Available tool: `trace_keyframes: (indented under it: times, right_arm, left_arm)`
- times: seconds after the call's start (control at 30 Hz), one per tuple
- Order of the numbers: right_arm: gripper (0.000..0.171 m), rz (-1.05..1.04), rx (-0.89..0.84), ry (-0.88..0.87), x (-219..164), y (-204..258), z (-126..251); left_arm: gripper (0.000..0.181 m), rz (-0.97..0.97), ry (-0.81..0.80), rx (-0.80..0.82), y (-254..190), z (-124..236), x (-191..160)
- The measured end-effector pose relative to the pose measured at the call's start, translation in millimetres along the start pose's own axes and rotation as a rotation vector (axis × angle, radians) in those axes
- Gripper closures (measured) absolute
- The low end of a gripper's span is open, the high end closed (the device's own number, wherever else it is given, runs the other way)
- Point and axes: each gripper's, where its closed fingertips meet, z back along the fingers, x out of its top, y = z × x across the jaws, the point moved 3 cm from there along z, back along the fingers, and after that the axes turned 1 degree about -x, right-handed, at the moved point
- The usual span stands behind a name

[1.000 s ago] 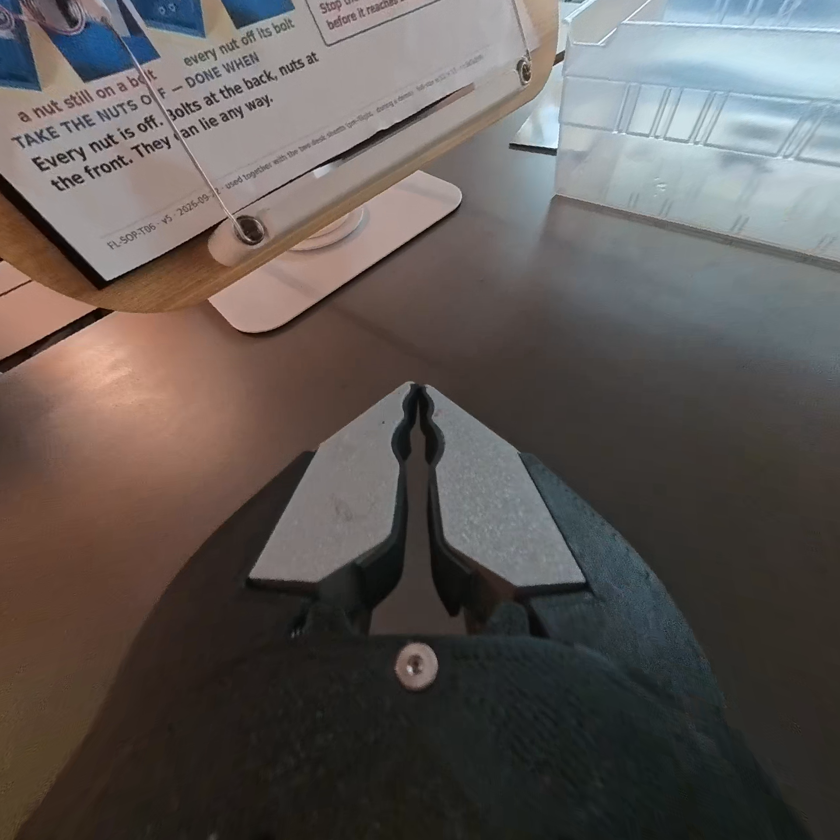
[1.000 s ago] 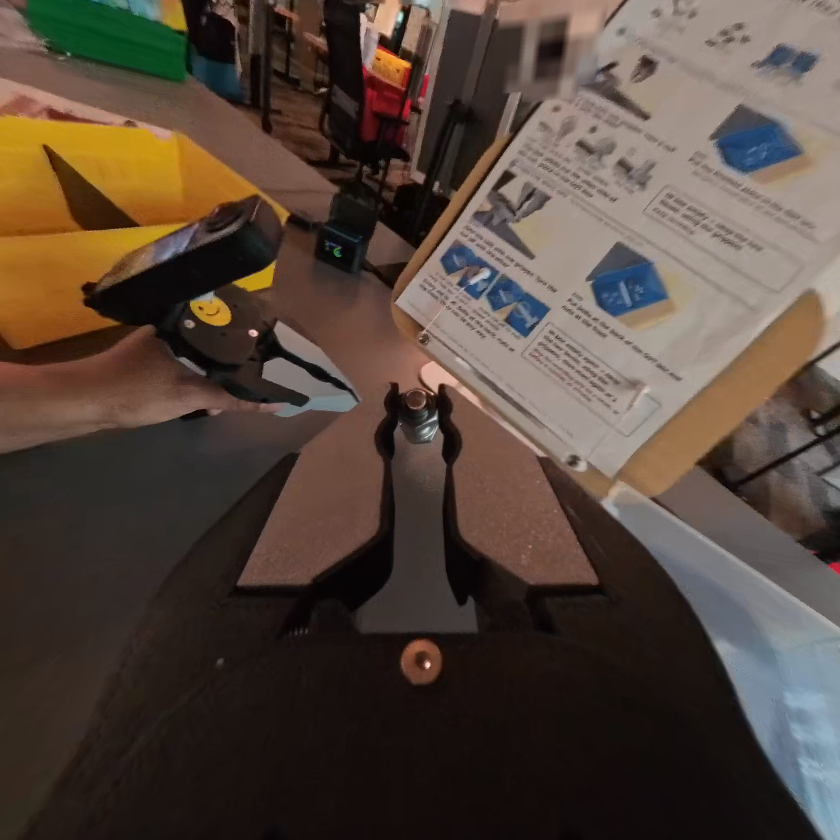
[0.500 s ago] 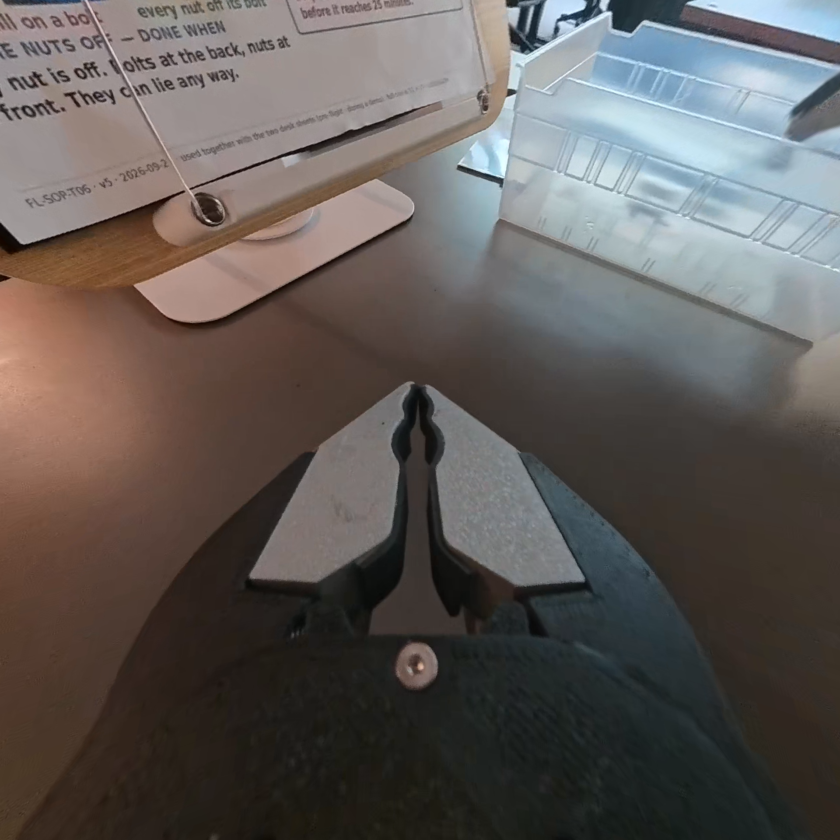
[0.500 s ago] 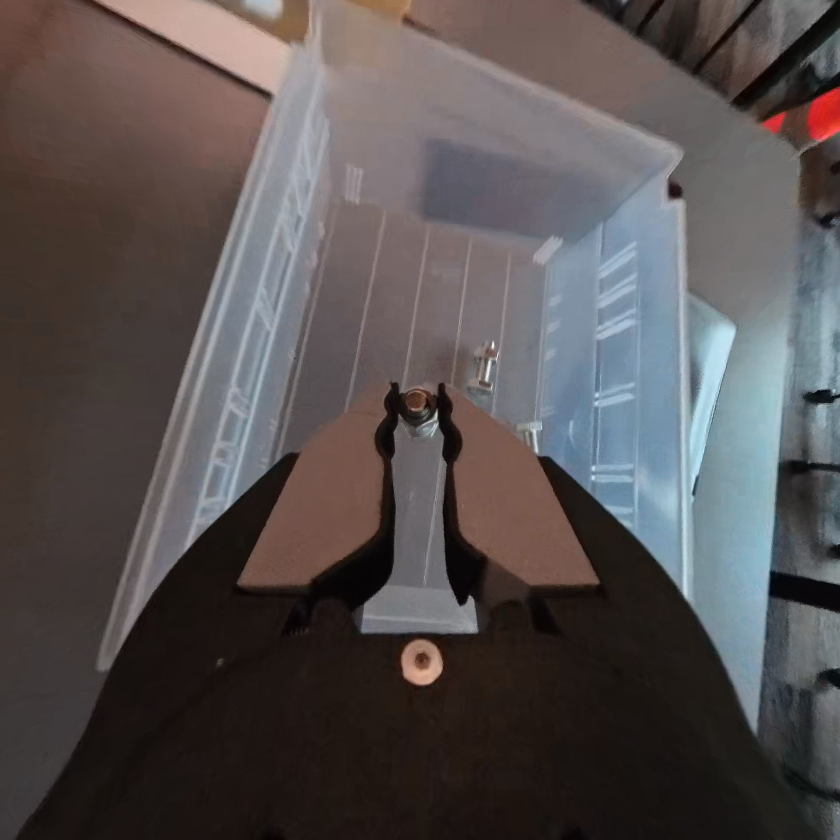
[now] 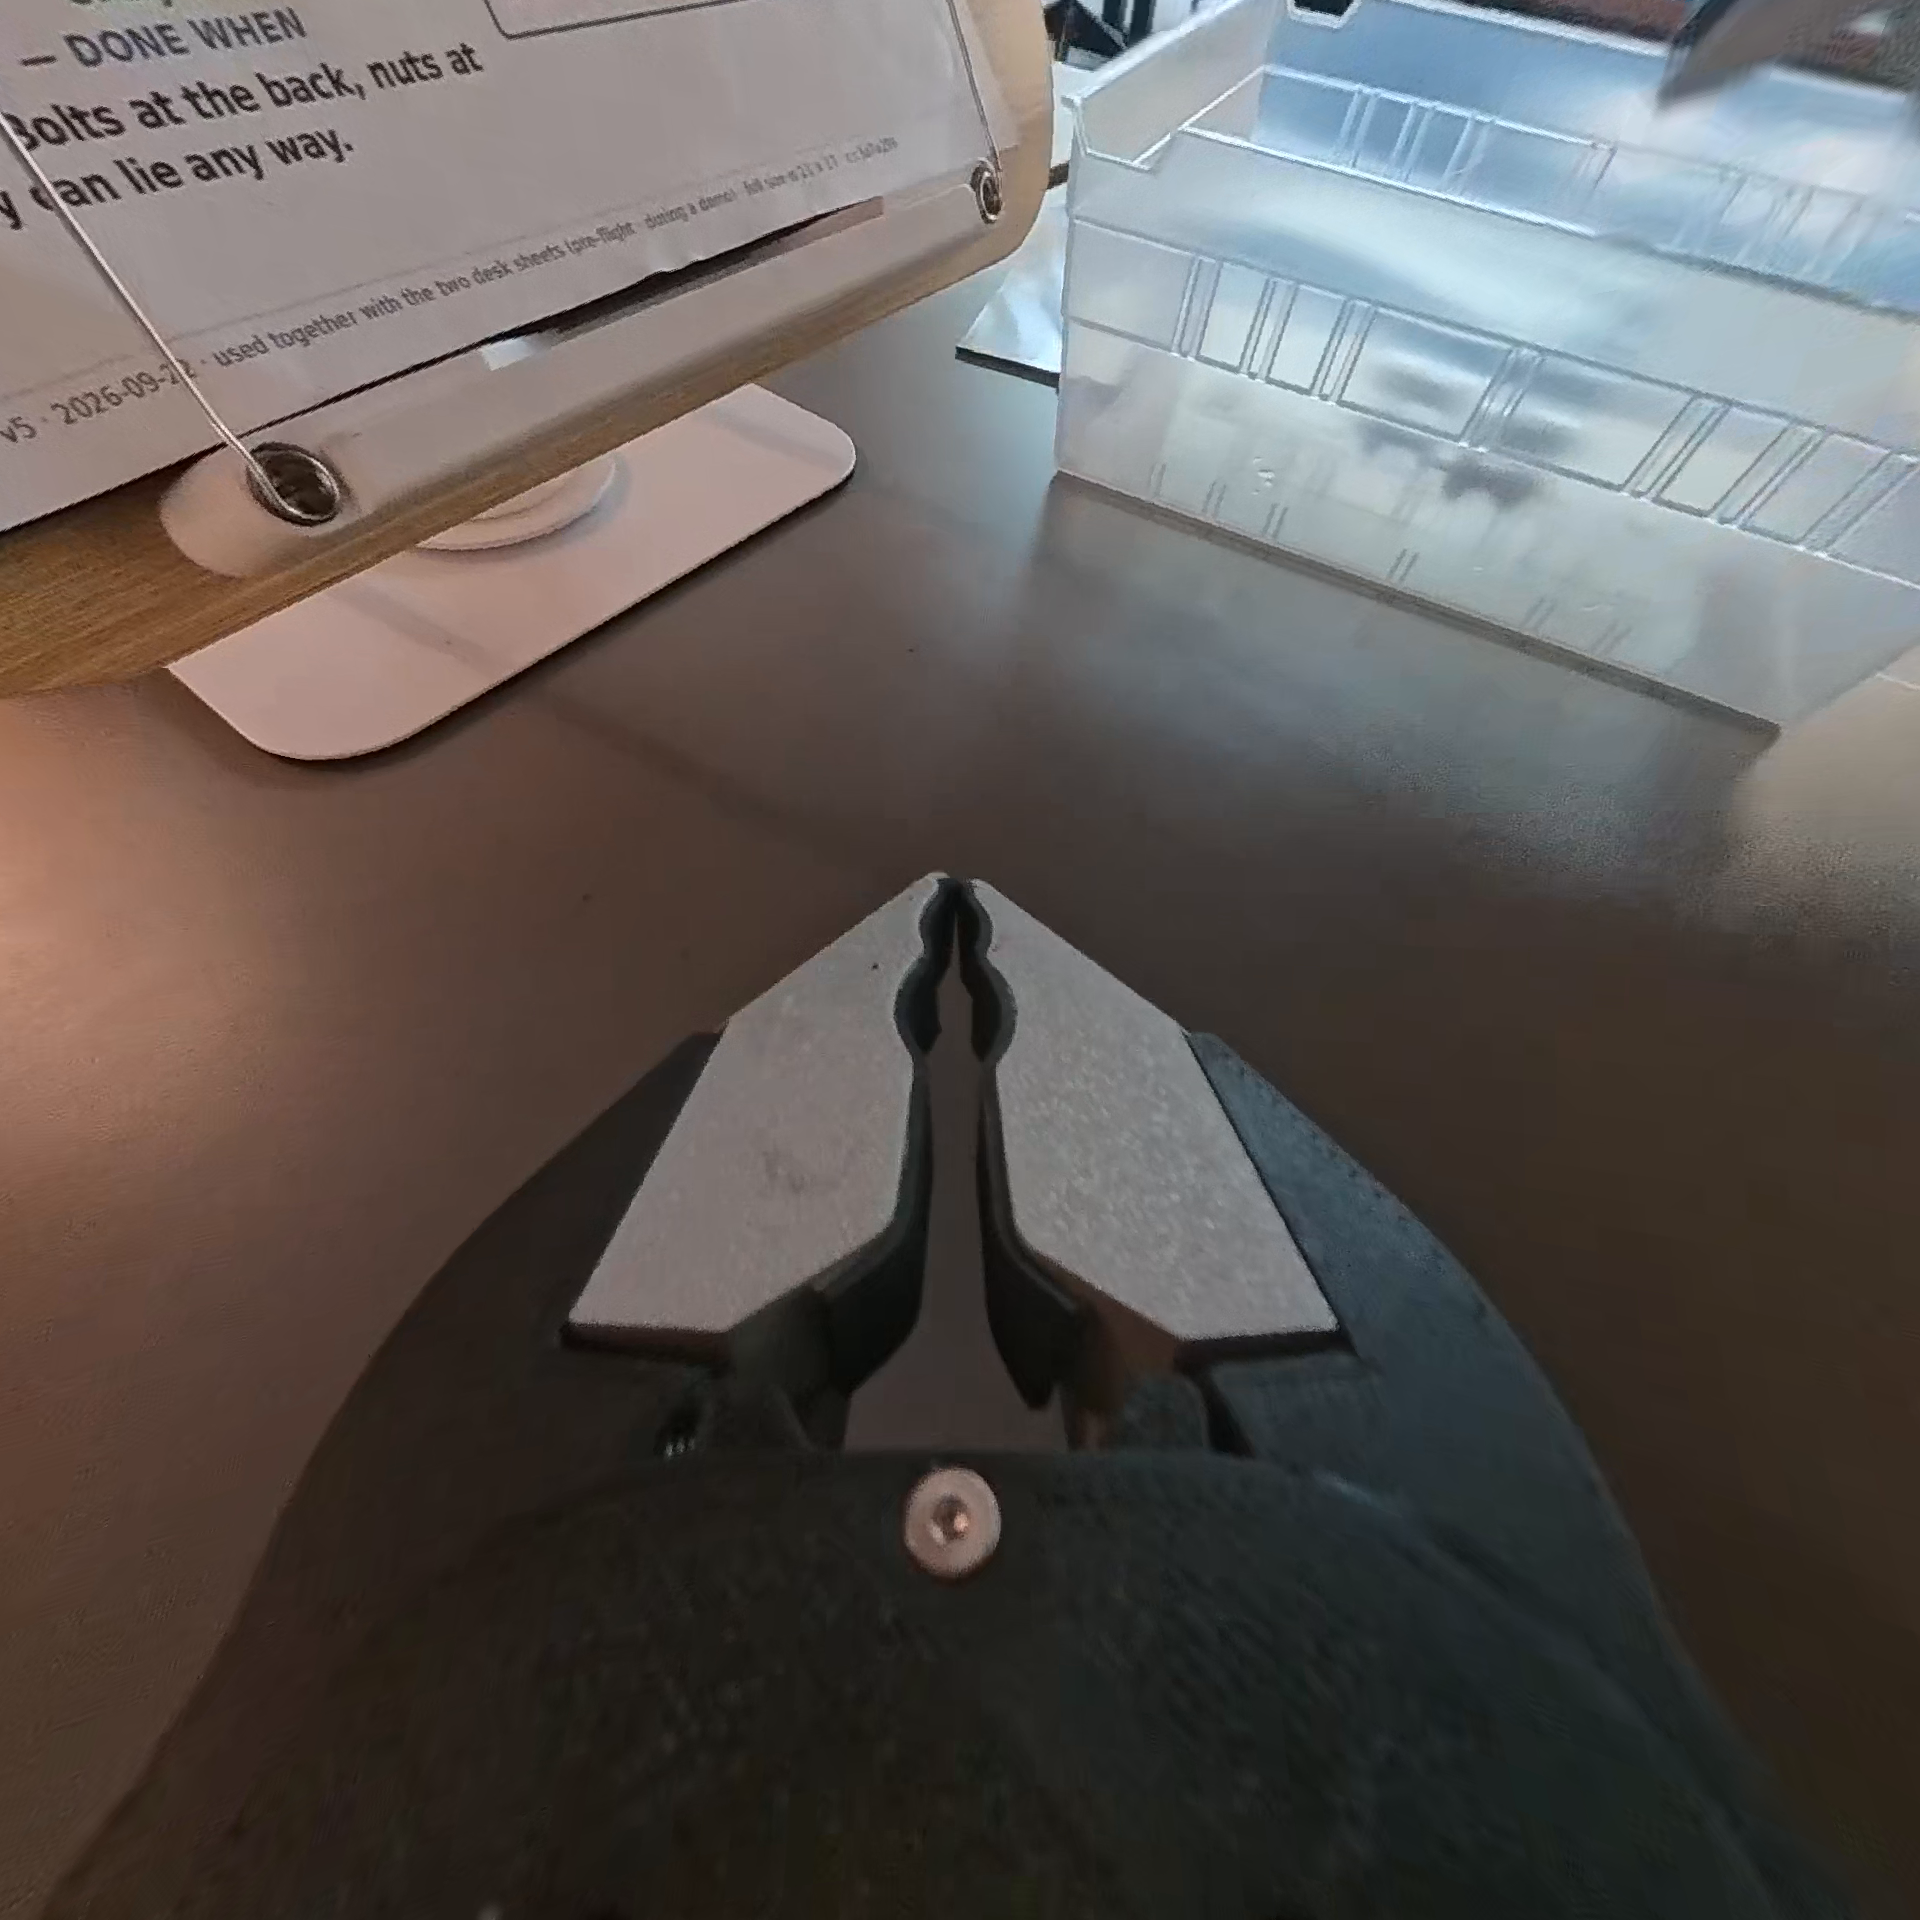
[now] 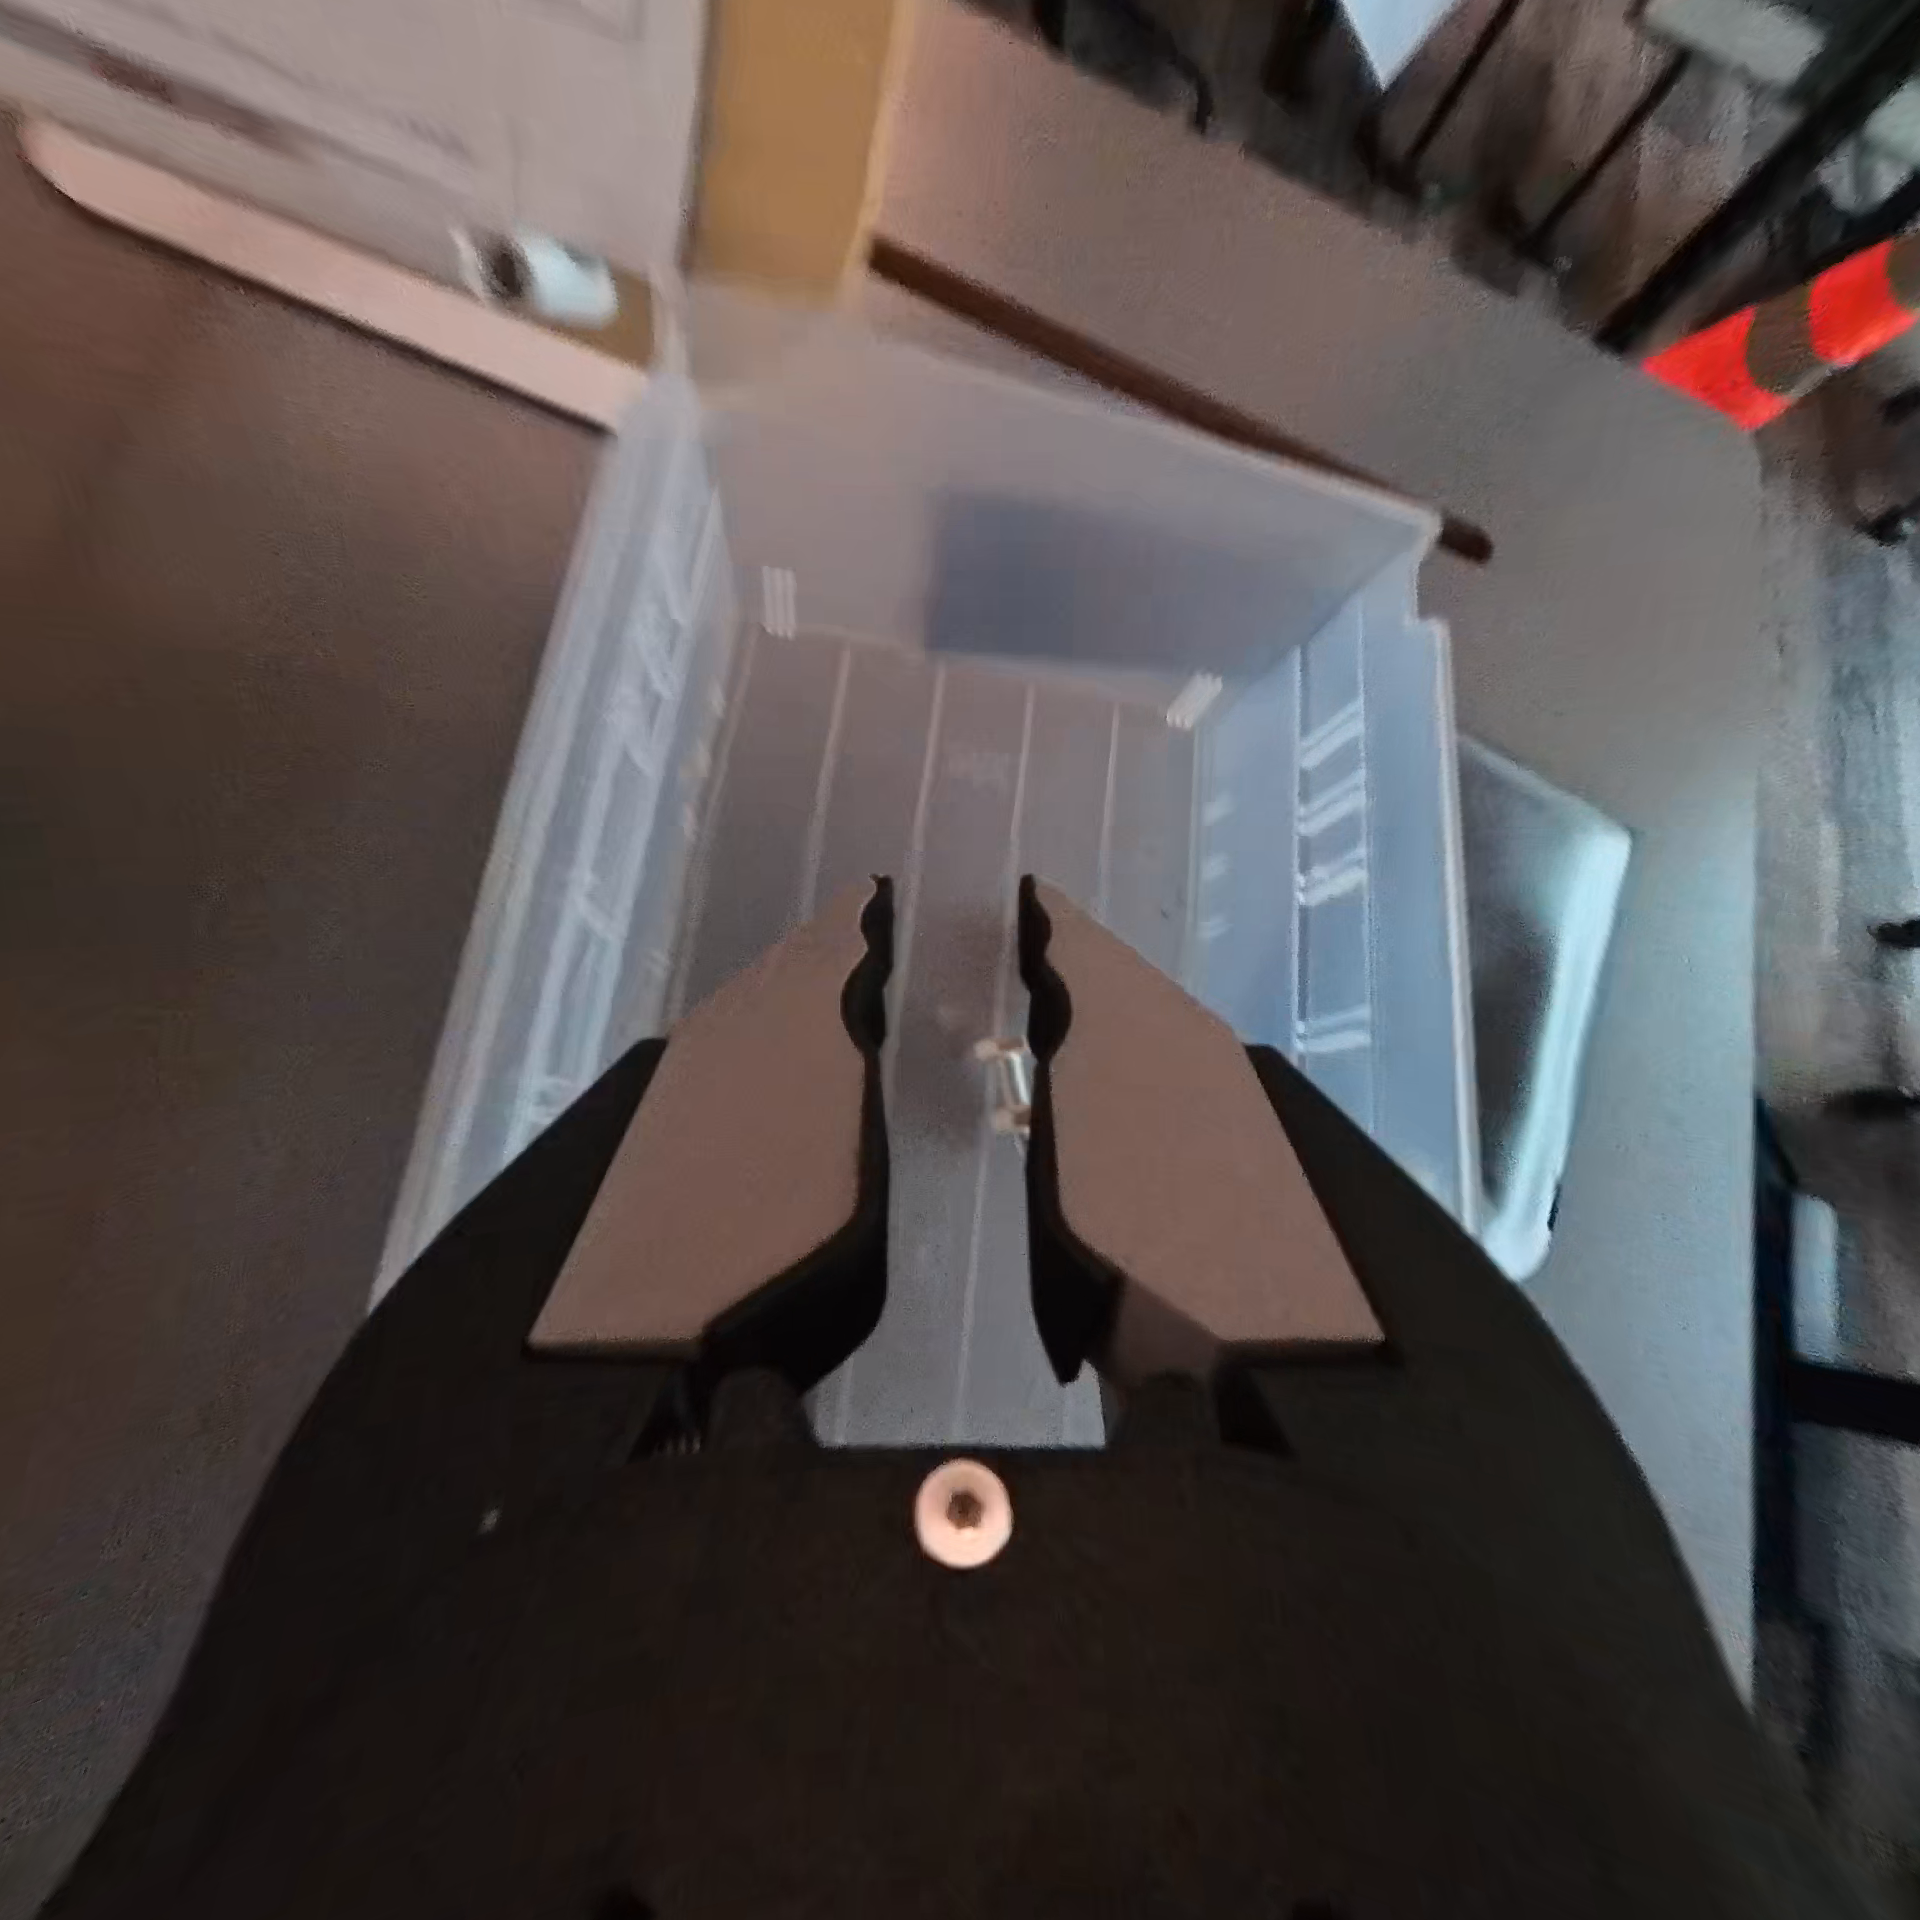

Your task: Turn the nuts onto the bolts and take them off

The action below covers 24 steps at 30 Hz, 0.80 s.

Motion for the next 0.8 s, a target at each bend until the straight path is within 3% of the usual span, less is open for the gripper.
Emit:
trace_keyframes:
  times: [0.13, 0.27, 0.33, 0.6, 0.7, 0.8]
  right_arm:
    - [0.143, 0.02, 0.245, -0.237, 53, 69, 44]
    - [0.133, 0.066, 0.468, -0.364, 73, 148, 58]
    - [0.122, 0.038, 0.537, -0.381, 72, 175, 46]
    - [0.125, 0.058, 0.672, -0.279, 41, 239, -53]
    - [0.125, 0.061, 0.727, -0.264, 35, 245, -66]
    - [0.129, 0.159, 0.632, -0.271, 21, 238, -74]
  left_arm:
    - [0.181, -0.023, 0.003, -0.022, -5, -1, 0]
    - [0.181, -0.043, 0.01, 0.006, -6, -2, -1]
    - [0.181, -0.052, 0.007, 0.014, -6, -1, 0]
    - [0.181, -0.055, 0.021, -0.073, -23, -3, 0]
    - [0.181, -0.07, 0.034, -0.088, -29, -4, -1]
    - [0.181, -0.068, 0.036, -0.093, -31, -7, -2]
